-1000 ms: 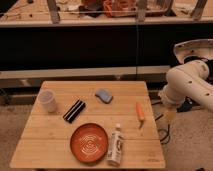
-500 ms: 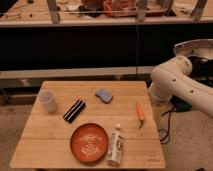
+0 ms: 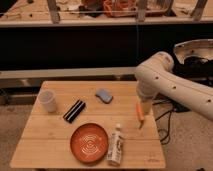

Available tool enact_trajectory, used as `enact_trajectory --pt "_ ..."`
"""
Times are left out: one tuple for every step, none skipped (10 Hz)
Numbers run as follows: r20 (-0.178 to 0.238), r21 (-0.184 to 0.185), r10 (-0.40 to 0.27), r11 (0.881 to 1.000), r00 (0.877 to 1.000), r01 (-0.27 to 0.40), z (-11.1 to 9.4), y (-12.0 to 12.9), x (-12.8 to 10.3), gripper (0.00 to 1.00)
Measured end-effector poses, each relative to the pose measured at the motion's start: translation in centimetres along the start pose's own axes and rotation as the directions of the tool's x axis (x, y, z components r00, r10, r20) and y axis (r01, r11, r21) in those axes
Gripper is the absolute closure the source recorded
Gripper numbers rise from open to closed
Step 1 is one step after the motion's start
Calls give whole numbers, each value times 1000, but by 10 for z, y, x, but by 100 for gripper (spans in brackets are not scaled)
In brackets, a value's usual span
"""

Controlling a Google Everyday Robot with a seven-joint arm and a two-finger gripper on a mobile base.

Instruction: Push the eraser across the table

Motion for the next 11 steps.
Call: enact_trajectory --pt "1 13 -19 1000 1000 19 -1 -8 -10 20" --pt "2 24 -31 999 1000 31 -1 -12 -14 20" --pt "3 38 -50 998 999 49 -3 -19 -19 20" --pt "11 45 -68 997 998 67 -3 -24 -31 20" --pt "18 54 -87 995 996 86 -5 -31 -46 20" --pt "23 60 -98 994 995 96 -6 -35 -55 20" --pt "31 70 -116 991 993 113 -7 -40 -65 20" --pt "33 77 -129 989 991 126 -7 -43 -71 20" --pt "43 84 -151 986 988 147 -8 -46 -85 20" --pt "57 95 -178 981 982 172 -9 -53 -103 20" --pt "64 103 -191 978 979 184 -9 -57 -109 20"
